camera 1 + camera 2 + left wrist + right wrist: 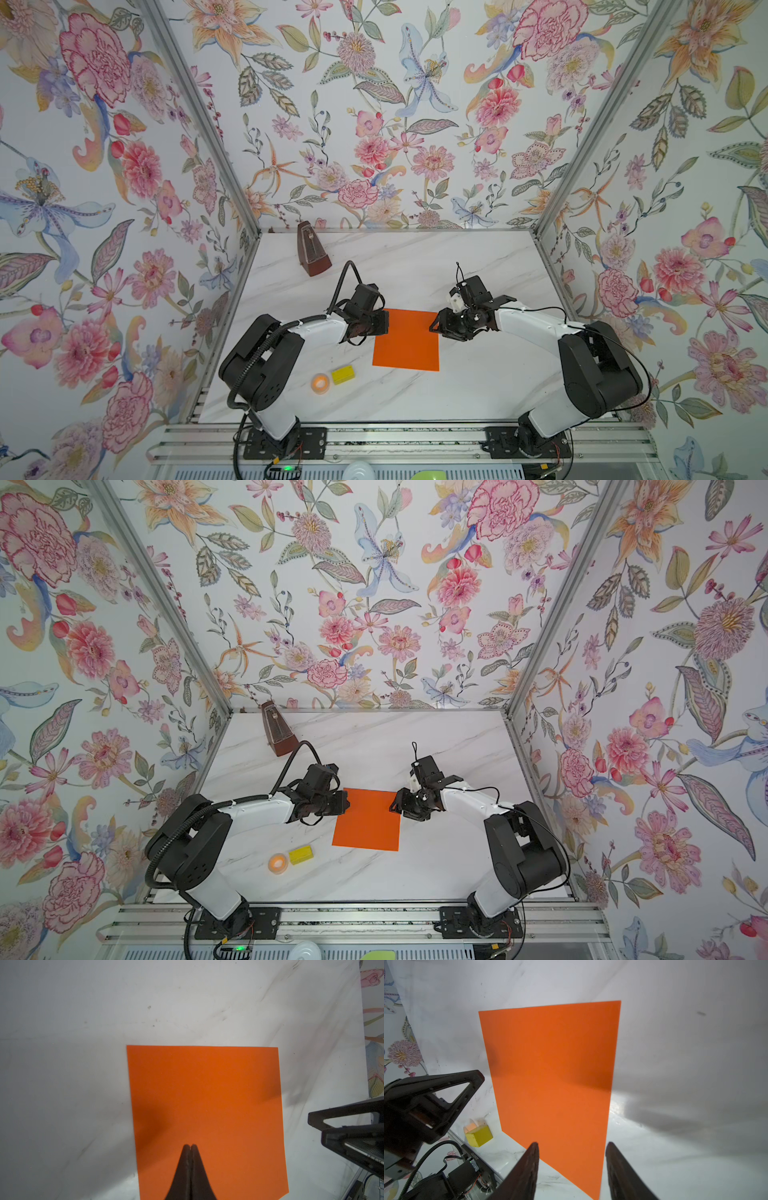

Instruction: Fold a paper plane with a square sheet of paper (fold left side to right side)

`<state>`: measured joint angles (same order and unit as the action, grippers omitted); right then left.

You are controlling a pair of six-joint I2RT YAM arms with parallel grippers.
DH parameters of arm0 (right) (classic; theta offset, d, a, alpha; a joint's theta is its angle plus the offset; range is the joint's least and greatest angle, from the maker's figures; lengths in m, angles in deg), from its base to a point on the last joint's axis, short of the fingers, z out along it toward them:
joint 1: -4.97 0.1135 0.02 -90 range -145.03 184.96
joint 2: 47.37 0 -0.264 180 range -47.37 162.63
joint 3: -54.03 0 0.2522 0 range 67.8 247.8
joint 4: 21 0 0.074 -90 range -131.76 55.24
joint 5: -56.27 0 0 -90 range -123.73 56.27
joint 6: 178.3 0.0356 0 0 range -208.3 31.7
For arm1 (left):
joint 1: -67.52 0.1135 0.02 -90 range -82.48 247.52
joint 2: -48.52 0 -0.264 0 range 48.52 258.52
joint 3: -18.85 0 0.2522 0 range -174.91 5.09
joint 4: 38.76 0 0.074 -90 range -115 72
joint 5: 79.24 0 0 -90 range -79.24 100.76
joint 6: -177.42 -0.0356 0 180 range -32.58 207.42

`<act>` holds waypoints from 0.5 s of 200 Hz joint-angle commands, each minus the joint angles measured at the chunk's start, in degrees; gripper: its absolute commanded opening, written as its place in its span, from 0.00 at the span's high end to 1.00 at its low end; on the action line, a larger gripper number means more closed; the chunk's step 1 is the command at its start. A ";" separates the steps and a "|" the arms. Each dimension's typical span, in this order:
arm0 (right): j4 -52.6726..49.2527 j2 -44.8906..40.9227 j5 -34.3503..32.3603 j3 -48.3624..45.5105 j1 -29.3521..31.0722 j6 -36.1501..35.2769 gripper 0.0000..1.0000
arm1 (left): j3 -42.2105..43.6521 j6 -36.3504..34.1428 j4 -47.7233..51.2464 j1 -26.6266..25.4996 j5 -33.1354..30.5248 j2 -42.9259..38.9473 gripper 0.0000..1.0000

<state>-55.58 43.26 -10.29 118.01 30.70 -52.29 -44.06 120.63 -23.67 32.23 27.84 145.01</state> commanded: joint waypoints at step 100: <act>3.47 3.49 -6.38 -2.41 1.44 6.75 0.20 | -4.29 -4.04 8.88 -0.40 -0.56 6.34 1.00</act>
<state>-51.19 44.40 -13.55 115.39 31.10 -46.76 -46.86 117.84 -18.89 32.25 27.07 149.34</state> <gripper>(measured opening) 0.782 0.044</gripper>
